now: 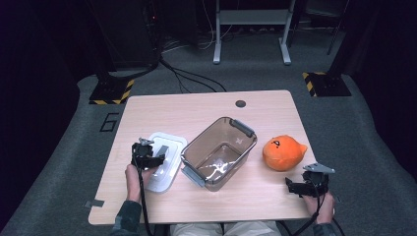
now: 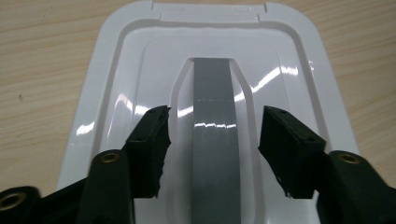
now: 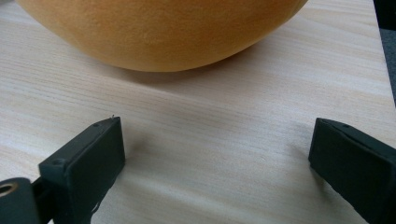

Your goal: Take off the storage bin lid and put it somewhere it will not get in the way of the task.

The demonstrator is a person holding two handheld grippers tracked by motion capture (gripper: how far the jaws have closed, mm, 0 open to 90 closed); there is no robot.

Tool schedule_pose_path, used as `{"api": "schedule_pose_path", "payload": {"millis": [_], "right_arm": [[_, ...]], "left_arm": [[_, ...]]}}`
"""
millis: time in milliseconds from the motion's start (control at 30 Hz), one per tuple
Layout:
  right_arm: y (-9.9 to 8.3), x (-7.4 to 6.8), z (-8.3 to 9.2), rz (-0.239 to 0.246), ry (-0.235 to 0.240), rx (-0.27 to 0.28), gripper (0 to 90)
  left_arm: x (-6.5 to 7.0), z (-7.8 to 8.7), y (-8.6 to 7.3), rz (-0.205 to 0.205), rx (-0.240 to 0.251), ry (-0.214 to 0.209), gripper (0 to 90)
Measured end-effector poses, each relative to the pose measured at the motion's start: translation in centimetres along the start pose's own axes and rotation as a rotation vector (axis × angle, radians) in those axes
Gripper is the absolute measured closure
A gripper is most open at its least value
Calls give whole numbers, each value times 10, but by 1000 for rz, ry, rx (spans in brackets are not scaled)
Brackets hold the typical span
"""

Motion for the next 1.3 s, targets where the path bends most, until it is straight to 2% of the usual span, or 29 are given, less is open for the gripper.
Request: {"api": "schedule_pose_path", "payload": {"millis": [167, 500, 600, 967, 1300], "right_arm": [[0, 0, 0, 0, 0, 0, 28], [0, 0, 0, 1, -2, 0, 28], [0, 0, 0, 0, 0, 0, 28], [0, 0, 0, 1, -1, 0, 28], [0, 0, 0, 1, 1, 1, 28]], "left_arm": [[0, 11, 5, -10, -6, -22, 261], [4, 30, 17, -14, 46, -36, 148], [6, 36, 21, -19, 55, -50, 136], [11, 50, 33, -31, 97, -55, 116], [19, 63, 46, -62, 122, -72, 118]]}}
Point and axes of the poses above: each handheld gripper's, and its own axes: z roughly backward along the jaws, y roughly out of its top, x roughly to its right, the point moved 2 cm from there along -z, roughly forward along the jaws, and after that the axes turned 2 degrees about -x, right-handed, at the moved point
